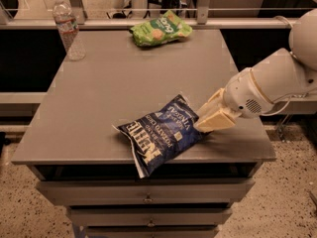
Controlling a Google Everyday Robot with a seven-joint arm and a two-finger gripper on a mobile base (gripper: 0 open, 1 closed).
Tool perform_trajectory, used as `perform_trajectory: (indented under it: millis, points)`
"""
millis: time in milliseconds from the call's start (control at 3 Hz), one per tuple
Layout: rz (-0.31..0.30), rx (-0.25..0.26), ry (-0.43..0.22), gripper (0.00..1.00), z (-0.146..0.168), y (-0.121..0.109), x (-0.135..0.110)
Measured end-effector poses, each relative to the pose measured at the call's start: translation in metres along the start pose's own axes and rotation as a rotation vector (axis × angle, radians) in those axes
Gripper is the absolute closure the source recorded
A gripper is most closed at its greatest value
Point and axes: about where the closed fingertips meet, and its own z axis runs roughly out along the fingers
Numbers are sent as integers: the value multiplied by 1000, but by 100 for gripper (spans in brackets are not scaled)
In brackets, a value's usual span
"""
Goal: Move blue chip bag near green rice chip bag
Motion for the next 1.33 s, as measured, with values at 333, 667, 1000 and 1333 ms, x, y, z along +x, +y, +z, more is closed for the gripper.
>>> perform_trajectory:
  millis: [333,667,1000,1333]
  points:
    - [10,51,-10,94,-19,-17,1]
    - [22,90,-17,100,-33,-28,2]
    - [29,224,-34,100,-83,-69,-11]
    - [29,224,-34,100,-83,-69,-11]
